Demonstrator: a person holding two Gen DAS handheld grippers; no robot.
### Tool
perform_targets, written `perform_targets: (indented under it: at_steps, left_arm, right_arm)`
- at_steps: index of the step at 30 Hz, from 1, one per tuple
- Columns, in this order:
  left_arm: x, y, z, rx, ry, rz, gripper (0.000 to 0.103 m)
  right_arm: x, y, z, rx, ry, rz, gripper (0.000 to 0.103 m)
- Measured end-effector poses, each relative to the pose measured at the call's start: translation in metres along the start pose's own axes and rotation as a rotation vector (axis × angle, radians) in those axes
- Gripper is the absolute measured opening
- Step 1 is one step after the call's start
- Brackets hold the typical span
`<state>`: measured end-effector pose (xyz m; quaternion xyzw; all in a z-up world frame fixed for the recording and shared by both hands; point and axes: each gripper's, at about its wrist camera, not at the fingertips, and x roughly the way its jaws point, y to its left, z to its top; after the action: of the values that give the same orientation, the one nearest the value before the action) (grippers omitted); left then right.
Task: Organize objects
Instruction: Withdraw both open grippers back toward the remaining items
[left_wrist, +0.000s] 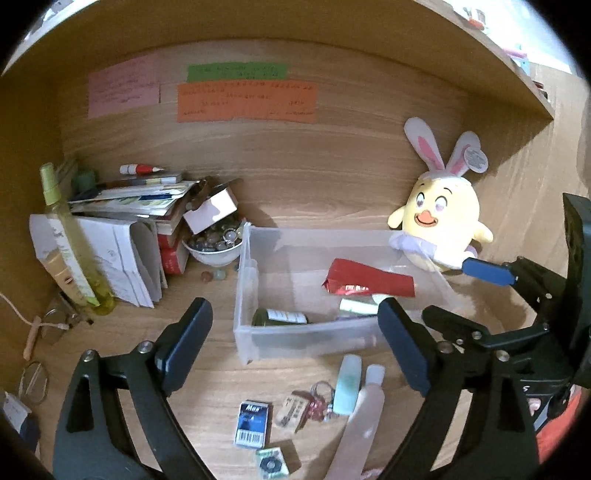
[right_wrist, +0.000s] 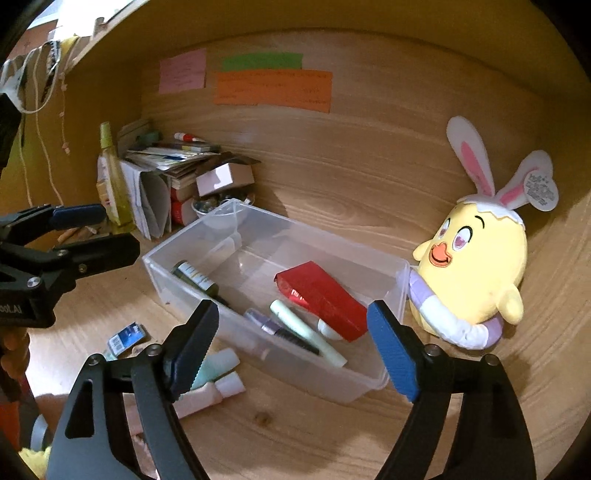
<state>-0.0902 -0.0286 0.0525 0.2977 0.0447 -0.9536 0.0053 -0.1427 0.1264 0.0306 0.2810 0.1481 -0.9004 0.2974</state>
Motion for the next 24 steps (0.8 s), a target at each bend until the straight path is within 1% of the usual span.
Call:
perform_targets:
  at_steps: [5,10,19,24]
  left_arm:
    - [-0.007,0.006,-0.015,0.007,0.014,0.01,0.093]
    - [-0.006,0.016,-0.032,-0.012,0.058,0.015,0.093]
    - [-0.001,0.026,-0.063,-0.013,0.128,0.034,0.093]
    - [0.002,0.027,-0.078,-0.018,0.164,0.026,0.093]
  right_arm:
    - [-0.012,0.009,-0.012,-0.022,-0.009,-0.006,0.081]
    - [-0.013,0.016,-0.024,-0.035,0.0,-0.001,0.082]
    - [0.001,0.02,-0.048,-0.031,0.071,0.004,0.082]
    - [0.011,0.017,-0.061,-0.023,0.114,0.007,0.082]
